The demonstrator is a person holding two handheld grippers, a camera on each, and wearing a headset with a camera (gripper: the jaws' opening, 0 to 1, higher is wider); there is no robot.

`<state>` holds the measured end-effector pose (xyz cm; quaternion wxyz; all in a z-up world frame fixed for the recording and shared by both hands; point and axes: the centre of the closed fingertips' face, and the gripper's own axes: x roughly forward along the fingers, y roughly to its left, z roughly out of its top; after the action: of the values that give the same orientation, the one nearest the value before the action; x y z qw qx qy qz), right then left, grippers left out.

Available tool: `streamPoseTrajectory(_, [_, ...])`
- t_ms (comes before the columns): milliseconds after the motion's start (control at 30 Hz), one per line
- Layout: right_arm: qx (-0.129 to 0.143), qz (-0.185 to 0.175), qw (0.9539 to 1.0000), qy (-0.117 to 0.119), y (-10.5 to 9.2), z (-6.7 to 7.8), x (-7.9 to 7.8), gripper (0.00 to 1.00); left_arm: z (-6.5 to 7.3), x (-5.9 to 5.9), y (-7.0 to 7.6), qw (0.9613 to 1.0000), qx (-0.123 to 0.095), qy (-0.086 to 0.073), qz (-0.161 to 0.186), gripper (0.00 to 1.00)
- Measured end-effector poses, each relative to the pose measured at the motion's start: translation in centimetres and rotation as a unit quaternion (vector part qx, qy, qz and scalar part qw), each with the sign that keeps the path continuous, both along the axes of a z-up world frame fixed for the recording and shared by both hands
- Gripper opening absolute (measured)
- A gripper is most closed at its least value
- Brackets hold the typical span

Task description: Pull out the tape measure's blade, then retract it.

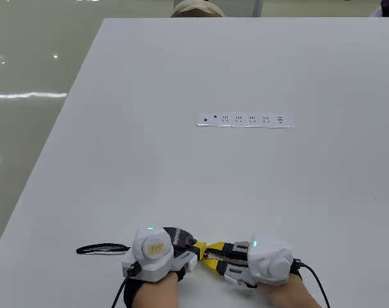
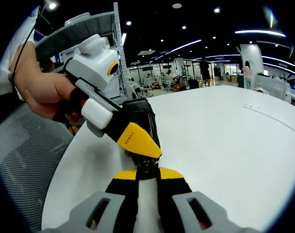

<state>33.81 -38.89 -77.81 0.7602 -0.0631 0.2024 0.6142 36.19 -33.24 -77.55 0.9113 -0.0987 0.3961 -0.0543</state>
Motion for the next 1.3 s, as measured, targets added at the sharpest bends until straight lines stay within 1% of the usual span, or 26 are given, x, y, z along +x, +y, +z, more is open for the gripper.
streamPoseTrajectory(133, [0.0, 0.002, 1.0, -0.001, 0.3, 0.0, 0.1, 0.13, 0.0, 0.0, 0.1, 1.0, -0.005, 0.0, 0.001, 0.72])
streamPoseTrajectory(367, [0.0, 0.006, 1.0, -0.003, 0.5, 0.1, 0.1, 0.13, 0.1, 0.0, 0.1, 1.0, -0.006, -0.001, 0.001, 0.72])
streamPoseTrajectory(633, [-0.002, 0.01, 0.9999, -0.007, 1.3, 0.0, 0.2, 0.13, 0.2, 0.1, 0.2, 0.9999, -0.013, 0.0, 0.004, 0.72])
streamPoseTrajectory(833, [-0.003, 0.012, 0.9999, -0.009, 1.6, 0.0, 0.3, 0.13, 0.2, 0.0, 0.5, 0.9999, -0.012, -0.002, 0.006, 0.72])
streamPoseTrajectory(1000, [-0.004, 0.014, 0.9999, -0.009, 1.9, 0.0, 0.4, 0.13, 0.1, 0.1, 0.9, 0.9999, -0.012, 0.0, 0.01, 0.72])
streamPoseTrajectory(1300, [-0.002, 0.013, 0.9999, -0.009, 1.8, -0.1, 0.4, 0.13, 0.1, 0.1, 0.8, 0.9999, -0.012, -0.002, 0.01, 0.72])
